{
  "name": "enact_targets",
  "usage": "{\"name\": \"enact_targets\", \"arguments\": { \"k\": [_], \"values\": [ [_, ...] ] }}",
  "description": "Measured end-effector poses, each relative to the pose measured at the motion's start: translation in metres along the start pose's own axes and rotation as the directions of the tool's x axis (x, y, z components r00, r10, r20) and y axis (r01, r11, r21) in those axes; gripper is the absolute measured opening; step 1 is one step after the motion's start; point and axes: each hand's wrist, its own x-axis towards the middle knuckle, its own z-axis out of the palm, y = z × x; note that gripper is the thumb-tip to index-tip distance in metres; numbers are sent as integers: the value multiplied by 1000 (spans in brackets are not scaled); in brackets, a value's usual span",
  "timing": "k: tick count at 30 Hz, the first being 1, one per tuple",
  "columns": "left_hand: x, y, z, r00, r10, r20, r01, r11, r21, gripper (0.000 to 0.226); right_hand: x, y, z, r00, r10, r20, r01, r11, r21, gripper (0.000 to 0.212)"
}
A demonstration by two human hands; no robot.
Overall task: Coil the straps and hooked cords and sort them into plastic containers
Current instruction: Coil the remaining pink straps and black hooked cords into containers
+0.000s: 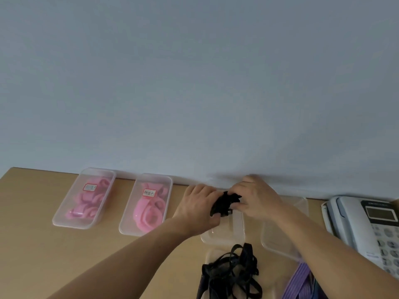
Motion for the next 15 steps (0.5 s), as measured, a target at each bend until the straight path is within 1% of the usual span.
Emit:
{"name": "enact_targets", "arguments": {
  "k": [2,4,7,9,12,13,15],
  "values": [
    [1,-1,7,1000,-7,14,7,999,51,57,6,4,1,999,-3,53,4,1000,-15,35],
    [2,-1,12,1000,-14,10,13,996,87,57,9,4,5,998,-6,66,8,1000,-29,35],
    [0,-1,21,998,2,-57,5,992,126,55,9,-1,15,999,-20,49,24,997,-76,32],
    [-1,-1,27,996,-5,-94,14,996,90,53,7,-2,20,1000,-11,17,13,996,-89,31],
    [2,1,33,998,-58,-7,58,996,-65,54,6,-5,22,1000,-8,30,12,990,-144,30],
    [2,2,35,998,-66,8,66,994,-90,54,5,-7,23,999,-8,38,14,985,-174,28],
    [2,4,36,998,-67,10,68,994,-84,54,4,-12,24,1000,6,22,-1,972,-236,22]
  ]
}}
